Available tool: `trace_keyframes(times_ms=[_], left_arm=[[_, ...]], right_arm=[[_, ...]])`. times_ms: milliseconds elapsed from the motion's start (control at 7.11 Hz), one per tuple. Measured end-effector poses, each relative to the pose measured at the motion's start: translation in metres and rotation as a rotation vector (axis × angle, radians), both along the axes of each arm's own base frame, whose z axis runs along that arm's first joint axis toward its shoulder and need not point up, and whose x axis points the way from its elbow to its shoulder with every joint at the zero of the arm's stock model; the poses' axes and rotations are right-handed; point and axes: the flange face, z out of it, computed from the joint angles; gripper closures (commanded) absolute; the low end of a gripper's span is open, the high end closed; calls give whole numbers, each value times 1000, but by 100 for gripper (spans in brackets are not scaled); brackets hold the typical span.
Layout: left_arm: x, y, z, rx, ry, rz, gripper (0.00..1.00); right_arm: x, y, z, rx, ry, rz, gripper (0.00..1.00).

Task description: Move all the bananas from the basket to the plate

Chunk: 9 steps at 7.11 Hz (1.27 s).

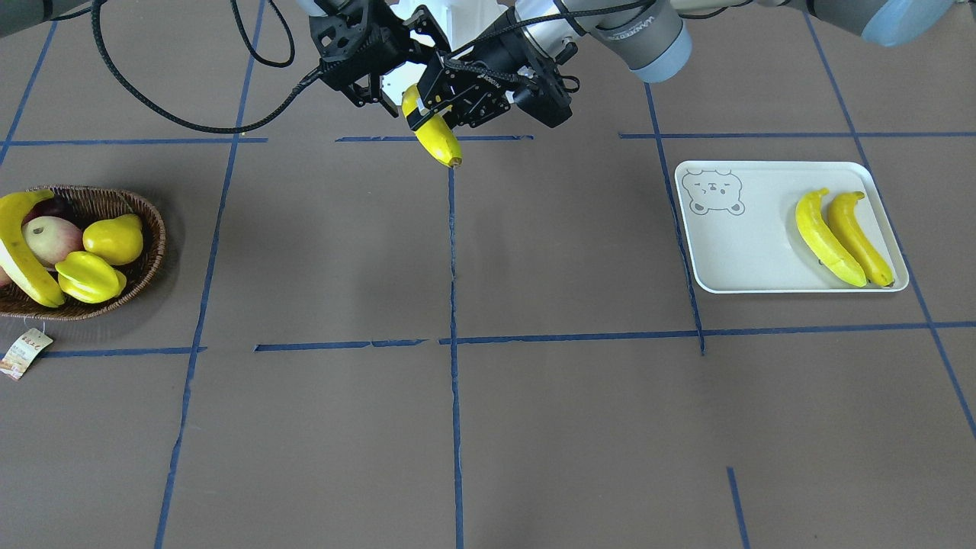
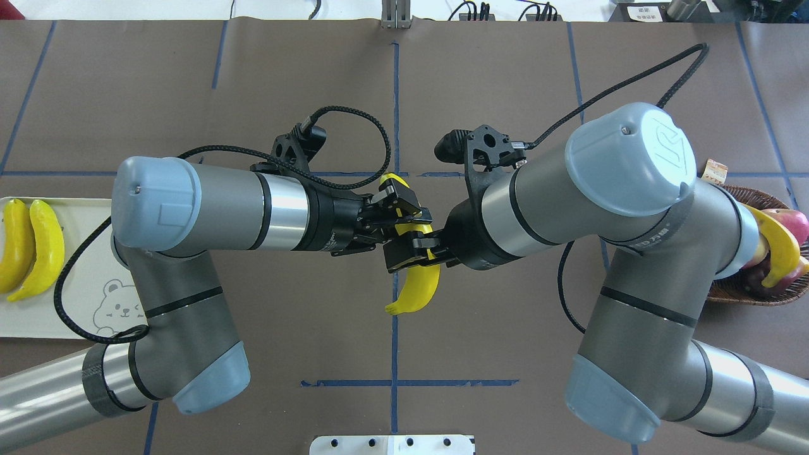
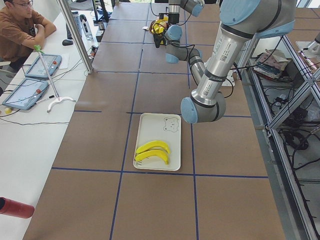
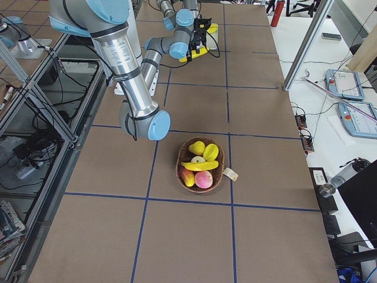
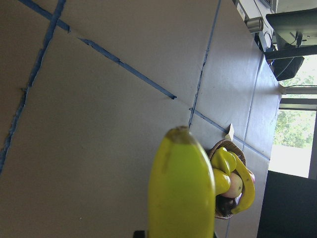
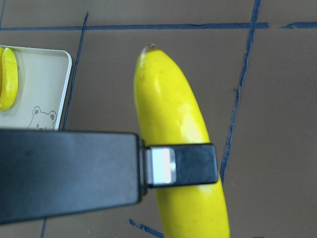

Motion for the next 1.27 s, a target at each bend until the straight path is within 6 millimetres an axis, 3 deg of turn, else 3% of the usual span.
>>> trace_keyframes(times_ms=[141,422,704,1267], left_arm=[[-3,-7,9,-13,-26,-7,100],[-29,-44,53,-63,-198,-10,100],[-74,-68,116,-62,-423,-9,100],[-150,-66,268,-84,-783,43,100]], right_arm=[[8,0,-1,1,-9,7,0],[34,0,10,-3,-6,33,0],[53,-6,29,-19,19,65,0],[85,-37,85,-60,117,140,0]])
